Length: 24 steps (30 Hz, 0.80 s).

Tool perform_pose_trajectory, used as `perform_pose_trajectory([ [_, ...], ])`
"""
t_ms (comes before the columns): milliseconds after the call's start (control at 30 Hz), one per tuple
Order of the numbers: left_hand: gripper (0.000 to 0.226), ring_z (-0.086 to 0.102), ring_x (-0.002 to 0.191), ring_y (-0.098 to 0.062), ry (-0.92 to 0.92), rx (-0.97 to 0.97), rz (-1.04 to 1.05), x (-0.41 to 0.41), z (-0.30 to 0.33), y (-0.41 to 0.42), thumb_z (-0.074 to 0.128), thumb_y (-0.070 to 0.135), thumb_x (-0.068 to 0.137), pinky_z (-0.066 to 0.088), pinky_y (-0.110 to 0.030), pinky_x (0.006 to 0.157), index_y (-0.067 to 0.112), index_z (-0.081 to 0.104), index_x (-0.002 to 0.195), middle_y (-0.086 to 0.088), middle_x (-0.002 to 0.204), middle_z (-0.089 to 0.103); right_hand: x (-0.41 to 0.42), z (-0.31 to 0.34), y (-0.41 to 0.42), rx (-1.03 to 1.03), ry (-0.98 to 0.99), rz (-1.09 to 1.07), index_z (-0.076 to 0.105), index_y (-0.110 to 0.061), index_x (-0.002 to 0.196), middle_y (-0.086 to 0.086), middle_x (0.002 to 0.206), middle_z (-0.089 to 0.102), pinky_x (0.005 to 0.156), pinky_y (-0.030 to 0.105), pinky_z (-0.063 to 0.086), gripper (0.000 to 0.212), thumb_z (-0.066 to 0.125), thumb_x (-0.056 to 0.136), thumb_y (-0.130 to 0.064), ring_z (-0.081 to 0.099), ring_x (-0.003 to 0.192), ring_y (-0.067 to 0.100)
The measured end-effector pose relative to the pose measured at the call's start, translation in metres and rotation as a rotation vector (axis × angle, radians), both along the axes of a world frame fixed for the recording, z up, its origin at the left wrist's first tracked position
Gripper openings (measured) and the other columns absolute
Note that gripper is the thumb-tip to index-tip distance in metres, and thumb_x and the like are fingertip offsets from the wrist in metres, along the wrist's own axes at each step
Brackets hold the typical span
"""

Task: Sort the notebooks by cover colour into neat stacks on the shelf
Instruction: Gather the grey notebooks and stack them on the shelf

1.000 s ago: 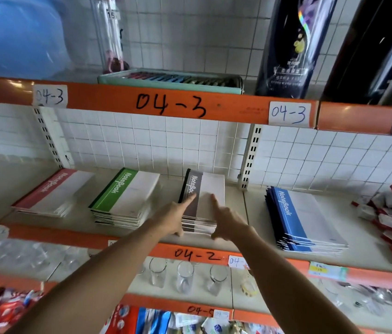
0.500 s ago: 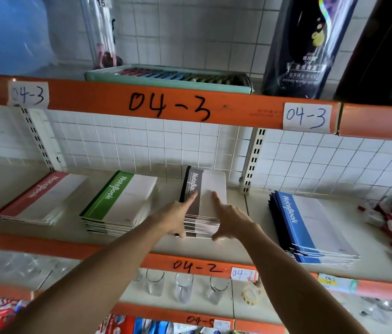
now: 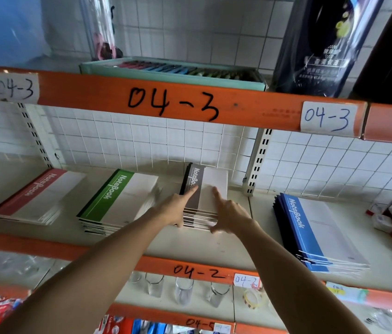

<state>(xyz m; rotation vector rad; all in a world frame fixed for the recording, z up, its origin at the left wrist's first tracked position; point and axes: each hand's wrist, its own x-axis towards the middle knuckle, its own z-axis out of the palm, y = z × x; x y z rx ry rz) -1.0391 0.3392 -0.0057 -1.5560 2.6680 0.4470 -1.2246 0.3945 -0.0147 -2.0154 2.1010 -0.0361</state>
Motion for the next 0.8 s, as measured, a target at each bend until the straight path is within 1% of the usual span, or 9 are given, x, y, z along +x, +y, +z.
perform_pose_trajectory([
  [67, 0.135, 0.066, 0.083, -0.027, -0.017, 0.024, -0.019, 0.001, 0.002, 0.001, 0.09, 0.011, 0.066, 0.048, -0.035, 0.074, 0.036, -0.007, 0.156, -0.014, 0.088, 0.065, 0.0, -0.001, 0.001, 0.002, -0.001, -0.007, -0.02, -0.024, 0.154, 0.019, 0.132, 0.058, 0.096, 0.043, 0.048, 0.138, 0.087, 0.068, -0.042, 0.059, 0.118, 0.036],
  [200, 0.134, 0.064, 0.074, -0.027, -0.073, -0.076, -0.039, 0.004, -0.001, 0.003, 0.089, 0.019, 0.066, 0.05, -0.046, 0.087, 0.035, -0.008, 0.156, 0.0, 0.062, 0.046, 0.001, 0.001, 0.0, 0.03, 0.021, 0.004, -0.022, -0.024, 0.153, 0.015, 0.132, 0.057, 0.096, 0.046, 0.05, 0.142, 0.088, 0.066, -0.044, 0.059, 0.117, 0.034],
  [300, 0.133, 0.055, 0.064, -0.022, -0.06, -0.072, -0.05, 0.004, -0.005, 0.0, 0.089, 0.016, 0.067, 0.051, -0.037, 0.074, 0.032, -0.009, 0.156, 0.0, 0.061, 0.046, 0.0, 0.0, -0.002, 0.019, 0.029, 0.013, -0.022, -0.021, 0.153, 0.015, 0.131, 0.057, 0.095, 0.046, 0.05, 0.143, 0.088, 0.065, -0.045, 0.059, 0.116, 0.034],
  [367, 0.131, 0.056, 0.065, -0.022, -0.031, -0.06, -0.04, 0.003, -0.005, -0.003, 0.088, 0.011, 0.067, 0.051, -0.037, 0.074, 0.035, -0.004, 0.157, 0.0, 0.061, 0.047, -0.002, -0.001, -0.003, -0.001, 0.042, 0.02, -0.019, -0.019, 0.154, 0.014, 0.131, 0.057, 0.094, 0.046, 0.049, 0.14, 0.087, 0.067, -0.045, 0.059, 0.116, 0.035],
  [433, 0.126, 0.058, 0.064, -0.021, 0.034, -0.031, -0.01, 0.001, -0.005, -0.007, 0.085, 0.002, 0.067, 0.049, -0.031, 0.066, 0.039, 0.004, 0.157, 0.0, 0.06, 0.05, -0.003, 0.0, -0.006, -0.008, 0.055, 0.012, -0.016, -0.019, 0.155, 0.016, 0.131, 0.058, 0.094, 0.045, 0.049, 0.137, 0.087, 0.068, -0.043, 0.059, 0.116, 0.036],
  [467, 0.124, 0.058, 0.063, -0.02, 0.054, -0.027, 0.002, 0.0, -0.004, -0.01, 0.084, 0.0, 0.067, 0.048, -0.029, 0.065, 0.039, 0.008, 0.156, 0.001, 0.058, 0.049, -0.003, 0.0, -0.008, -0.003, 0.055, 0.003, -0.015, -0.02, 0.156, 0.017, 0.13, 0.059, 0.094, 0.045, 0.049, 0.135, 0.087, 0.069, -0.042, 0.06, 0.115, 0.037],
  [533, 0.121, 0.056, 0.065, -0.019, 0.048, -0.053, 0.011, -0.001, -0.003, -0.013, 0.084, 0.0, 0.067, 0.051, -0.03, 0.076, 0.04, 0.013, 0.156, 0.003, 0.056, 0.047, -0.002, 0.001, -0.012, 0.005, 0.045, -0.022, -0.014, -0.023, 0.156, 0.019, 0.127, 0.06, 0.093, 0.044, 0.05, 0.134, 0.087, 0.069, -0.039, 0.061, 0.114, 0.037],
  [600, 0.121, 0.056, 0.065, -0.02, 0.046, -0.059, 0.021, -0.002, -0.004, -0.014, 0.084, 0.0, 0.067, 0.052, -0.031, 0.08, 0.041, 0.013, 0.156, 0.003, 0.056, 0.047, 0.0, 0.0, -0.013, 0.011, 0.031, -0.043, -0.015, -0.025, 0.156, 0.021, 0.126, 0.061, 0.093, 0.044, 0.05, 0.134, 0.088, 0.069, -0.036, 0.061, 0.113, 0.037],
  [800, 0.122, 0.057, 0.066, -0.023, 0.022, -0.008, -0.011, 0.003, -0.001, -0.011, 0.082, 0.001, 0.072, 0.046, -0.029, 0.064, 0.041, 0.003, 0.156, -0.002, 0.064, 0.047, 0.004, 0.002, -0.009, 0.033, 0.041, -0.053, -0.017, -0.027, 0.154, 0.016, 0.133, 0.058, 0.095, 0.045, 0.05, 0.135, 0.088, 0.069, -0.037, 0.059, 0.117, 0.036],
])
